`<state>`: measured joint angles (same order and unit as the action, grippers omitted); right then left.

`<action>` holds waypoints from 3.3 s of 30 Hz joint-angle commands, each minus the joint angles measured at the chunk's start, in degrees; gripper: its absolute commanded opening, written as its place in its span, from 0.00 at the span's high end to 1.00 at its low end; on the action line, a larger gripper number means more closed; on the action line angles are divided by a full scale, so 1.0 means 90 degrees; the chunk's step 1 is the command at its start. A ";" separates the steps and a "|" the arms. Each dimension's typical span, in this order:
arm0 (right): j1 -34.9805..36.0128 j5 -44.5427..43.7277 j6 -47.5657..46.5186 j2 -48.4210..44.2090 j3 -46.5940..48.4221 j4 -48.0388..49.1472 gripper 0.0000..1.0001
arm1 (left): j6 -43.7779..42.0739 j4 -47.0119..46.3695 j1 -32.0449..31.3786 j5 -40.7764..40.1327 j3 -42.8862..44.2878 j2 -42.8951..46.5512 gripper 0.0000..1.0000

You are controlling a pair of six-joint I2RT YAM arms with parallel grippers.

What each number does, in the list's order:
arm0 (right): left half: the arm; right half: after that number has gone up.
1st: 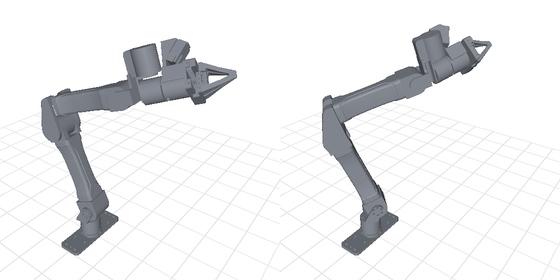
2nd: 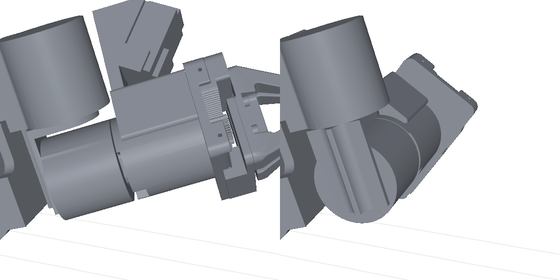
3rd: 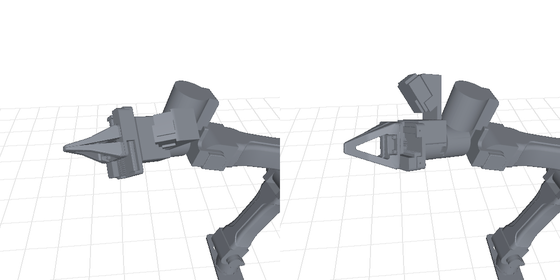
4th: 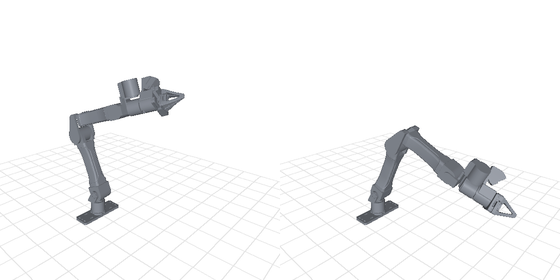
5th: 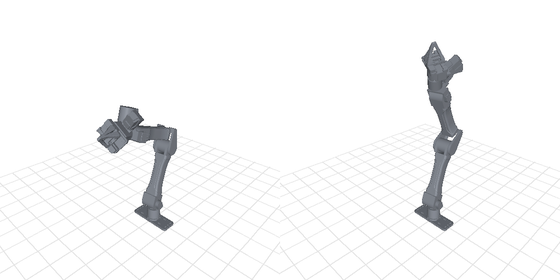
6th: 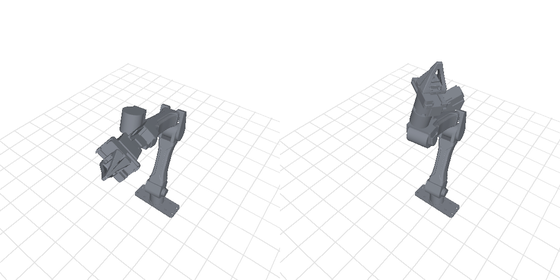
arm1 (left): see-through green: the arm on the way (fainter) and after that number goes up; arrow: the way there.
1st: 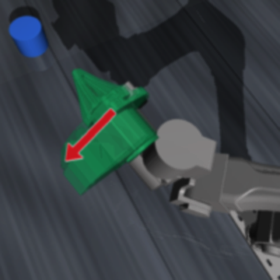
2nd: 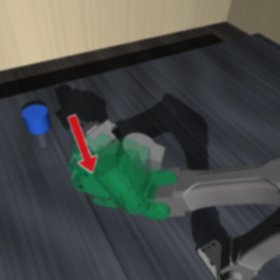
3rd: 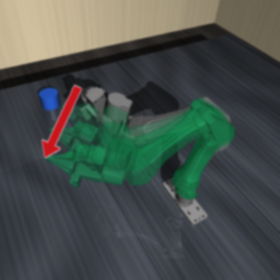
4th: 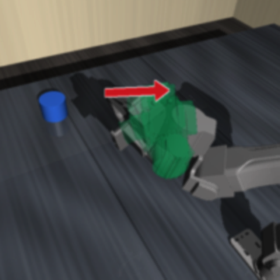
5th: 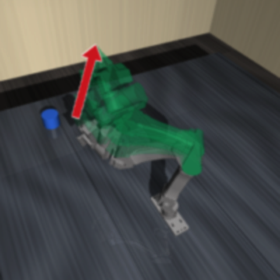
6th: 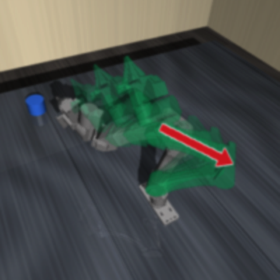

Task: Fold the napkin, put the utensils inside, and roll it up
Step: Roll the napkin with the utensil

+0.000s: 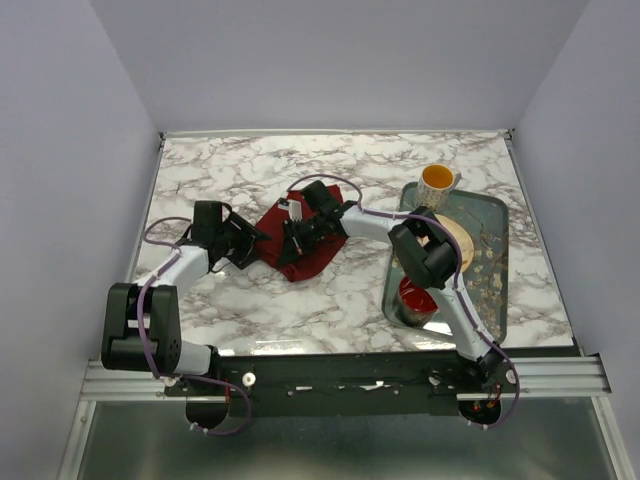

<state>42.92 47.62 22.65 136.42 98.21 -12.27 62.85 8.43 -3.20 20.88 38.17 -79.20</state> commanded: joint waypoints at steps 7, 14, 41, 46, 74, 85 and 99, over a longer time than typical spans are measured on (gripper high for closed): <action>0.0036 -0.0515 -0.0271 -0.0099 -0.0209 -0.0082 0.99 | 0.0107 0.0927 -0.0220 -0.0728 0.0475 -0.0293 0.33; 0.0036 -0.0574 -0.0339 -0.0109 -0.0219 -0.0082 0.99 | -0.0040 0.1349 -0.0377 -0.1041 0.0407 0.0264 0.28; 0.0046 -0.0691 -0.0486 -0.0226 -0.0258 -0.0082 0.99 | -0.0050 0.1252 -0.0474 -0.1422 0.0671 -0.0643 0.33; 0.0056 -0.0671 -0.0476 -0.0207 -0.0219 -0.0082 0.99 | -0.0147 0.1193 -0.0513 -0.1460 0.0914 -0.0995 0.36; 0.0436 -0.2418 -0.1882 -0.0821 -0.0162 -0.0891 0.79 | -0.1154 0.2345 -0.1461 -0.2272 0.2272 -0.2138 1.00; 0.0573 -0.3006 -0.1482 -0.1729 -0.0180 -0.1371 0.32 | -0.0725 0.2472 -0.1558 -0.2272 0.2019 -0.1806 1.00; 0.1618 -0.4401 -0.1199 -0.2238 -0.1771 0.0015 0.22 | -0.0001 0.2345 -0.1548 -0.2057 0.1755 -0.1503 1.00</action>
<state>53.95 16.01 12.51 118.06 86.70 -17.80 60.31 28.38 -16.88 1.96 54.94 -94.70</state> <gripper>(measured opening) 0.786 0.023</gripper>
